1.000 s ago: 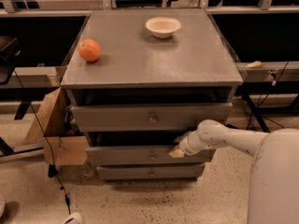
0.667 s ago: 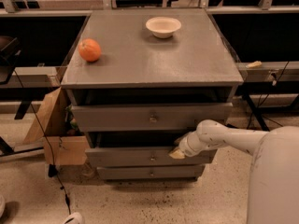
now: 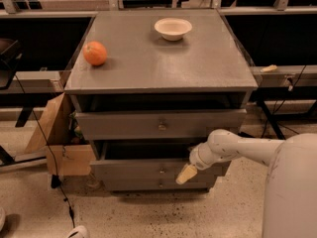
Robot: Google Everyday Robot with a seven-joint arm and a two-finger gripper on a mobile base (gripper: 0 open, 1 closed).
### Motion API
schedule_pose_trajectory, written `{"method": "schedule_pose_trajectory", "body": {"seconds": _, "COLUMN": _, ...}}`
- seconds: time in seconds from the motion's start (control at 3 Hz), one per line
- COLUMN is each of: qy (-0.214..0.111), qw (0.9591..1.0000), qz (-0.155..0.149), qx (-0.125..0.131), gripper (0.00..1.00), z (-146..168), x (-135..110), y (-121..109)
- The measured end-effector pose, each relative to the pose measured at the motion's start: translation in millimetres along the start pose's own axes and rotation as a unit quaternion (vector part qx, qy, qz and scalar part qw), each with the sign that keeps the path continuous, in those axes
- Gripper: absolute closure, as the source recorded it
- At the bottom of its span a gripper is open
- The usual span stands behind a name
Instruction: Open middle drawer
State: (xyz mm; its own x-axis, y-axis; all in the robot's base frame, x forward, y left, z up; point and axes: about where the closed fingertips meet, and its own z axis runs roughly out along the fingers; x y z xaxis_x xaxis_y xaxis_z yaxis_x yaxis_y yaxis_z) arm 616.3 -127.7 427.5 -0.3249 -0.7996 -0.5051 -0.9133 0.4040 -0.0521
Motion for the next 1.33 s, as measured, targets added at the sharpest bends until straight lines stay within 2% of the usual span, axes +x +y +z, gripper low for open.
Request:
{"method": "schedule_pose_trajectory", "body": {"seconds": 0.33, "qy": 0.026, "qw": 0.9992, "qz": 0.000, "qx": -0.029, "gripper": 0.00, "z": 5.9, "x": 21.5, "y": 31.4}}
{"method": "schedule_pose_trajectory", "body": {"seconds": 0.67, "qy": 0.028, "qw": 0.9991, "qz": 0.000, "qx": -0.031, "gripper": 0.19, "z": 3.8, "x": 19.9, "y": 30.7}}
{"method": "schedule_pose_trajectory", "body": {"seconds": 1.33, "qy": 0.028, "qw": 0.9991, "qz": 0.000, "qx": -0.031, "gripper": 0.64, "z": -3.4, "x": 11.7, "y": 23.3}}
